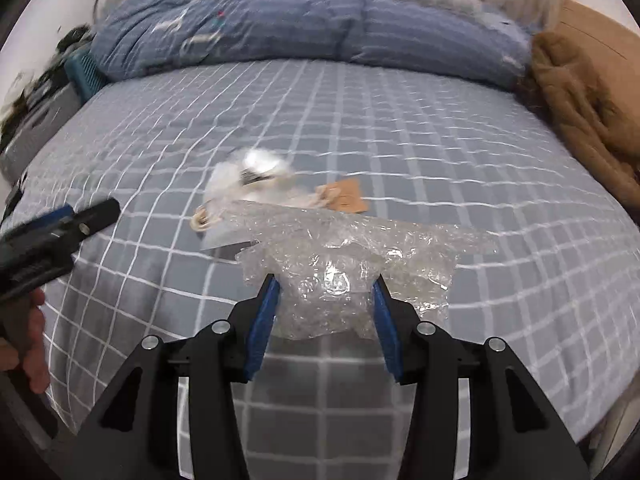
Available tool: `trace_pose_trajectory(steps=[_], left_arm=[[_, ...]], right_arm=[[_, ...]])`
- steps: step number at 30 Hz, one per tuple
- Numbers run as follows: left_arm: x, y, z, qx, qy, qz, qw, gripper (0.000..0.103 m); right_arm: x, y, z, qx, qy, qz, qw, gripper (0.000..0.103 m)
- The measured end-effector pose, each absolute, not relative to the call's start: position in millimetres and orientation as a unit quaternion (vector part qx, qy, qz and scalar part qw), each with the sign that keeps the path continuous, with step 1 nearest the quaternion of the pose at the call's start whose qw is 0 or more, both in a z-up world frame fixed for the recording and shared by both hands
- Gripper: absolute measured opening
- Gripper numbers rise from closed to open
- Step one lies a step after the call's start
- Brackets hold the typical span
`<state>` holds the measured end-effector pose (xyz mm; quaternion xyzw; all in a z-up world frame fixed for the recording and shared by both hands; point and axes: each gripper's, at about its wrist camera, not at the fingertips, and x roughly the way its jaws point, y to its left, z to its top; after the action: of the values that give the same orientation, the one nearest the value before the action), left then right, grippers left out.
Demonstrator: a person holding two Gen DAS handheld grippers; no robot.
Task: Collect trash
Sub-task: 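Grasp the bubble-wrap bag with the right tool while the left tool grasps the white string bag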
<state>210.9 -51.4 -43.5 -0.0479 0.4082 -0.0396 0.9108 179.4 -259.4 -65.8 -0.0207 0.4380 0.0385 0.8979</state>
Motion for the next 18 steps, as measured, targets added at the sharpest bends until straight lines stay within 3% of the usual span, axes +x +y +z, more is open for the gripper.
trace_pose_trajectory(steps=[18], left_arm=[[299.4,-168.0,-75.5,0.021,0.437,-0.066,0.897,0.097]], right_arm=[[194.2,-343.7,-50.2,0.007,0.421,0.023,0.907,0.045]])
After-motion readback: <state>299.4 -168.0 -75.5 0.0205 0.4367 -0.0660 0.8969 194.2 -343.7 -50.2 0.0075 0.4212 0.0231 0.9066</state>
